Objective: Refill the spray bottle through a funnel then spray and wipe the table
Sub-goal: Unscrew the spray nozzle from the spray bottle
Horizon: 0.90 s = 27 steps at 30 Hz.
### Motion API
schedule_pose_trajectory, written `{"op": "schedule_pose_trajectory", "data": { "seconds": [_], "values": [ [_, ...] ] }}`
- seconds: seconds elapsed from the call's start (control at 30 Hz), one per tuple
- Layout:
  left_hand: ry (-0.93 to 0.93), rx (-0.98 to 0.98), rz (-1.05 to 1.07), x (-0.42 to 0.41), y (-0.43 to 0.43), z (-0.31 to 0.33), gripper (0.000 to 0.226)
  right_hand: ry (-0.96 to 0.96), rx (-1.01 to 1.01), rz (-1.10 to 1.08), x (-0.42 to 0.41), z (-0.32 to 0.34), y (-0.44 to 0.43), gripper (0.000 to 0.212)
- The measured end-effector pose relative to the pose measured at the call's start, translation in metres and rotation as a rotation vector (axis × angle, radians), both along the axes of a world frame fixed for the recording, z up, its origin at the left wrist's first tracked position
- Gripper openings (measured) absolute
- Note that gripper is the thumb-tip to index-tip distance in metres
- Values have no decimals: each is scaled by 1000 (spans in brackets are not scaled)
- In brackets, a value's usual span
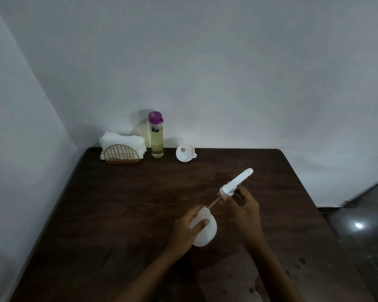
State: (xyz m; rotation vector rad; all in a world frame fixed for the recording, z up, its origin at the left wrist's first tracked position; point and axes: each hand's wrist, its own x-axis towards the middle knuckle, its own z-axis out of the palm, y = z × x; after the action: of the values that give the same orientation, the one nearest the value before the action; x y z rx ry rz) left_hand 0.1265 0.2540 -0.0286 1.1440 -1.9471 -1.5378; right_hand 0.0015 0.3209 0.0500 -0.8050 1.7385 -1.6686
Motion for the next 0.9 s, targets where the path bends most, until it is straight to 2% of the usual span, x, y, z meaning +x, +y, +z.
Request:
{"op": "schedule_pose_trajectory", "data": {
  "seconds": [0.3, 0.5, 0.63, 0.73, 0.83, 0.9],
  "values": [
    [48, 17, -28, 3, 1, -4, 29, -55, -35, -148, -31, 14, 7, 24],
    [55, 8, -14, 2, 0, -5, 32, -93, -81, -231, -54, 23, 15, 30],
    [50, -8, -18, 2, 0, -7, 33, -166, -150, -243, -58, 32, 14, 22],
    [34, -17, -26, 2, 0, -6, 31, -213, -193, -272, -59, 36, 9, 33],
    [37, -13, -32, 2, 1, -5, 31, -222, -204, -281, -61, 38, 5, 26],
    [27, -18, -29, 2, 2, -6, 32, -225, -231, -278, -60, 43, 2, 30]
  ]
}}
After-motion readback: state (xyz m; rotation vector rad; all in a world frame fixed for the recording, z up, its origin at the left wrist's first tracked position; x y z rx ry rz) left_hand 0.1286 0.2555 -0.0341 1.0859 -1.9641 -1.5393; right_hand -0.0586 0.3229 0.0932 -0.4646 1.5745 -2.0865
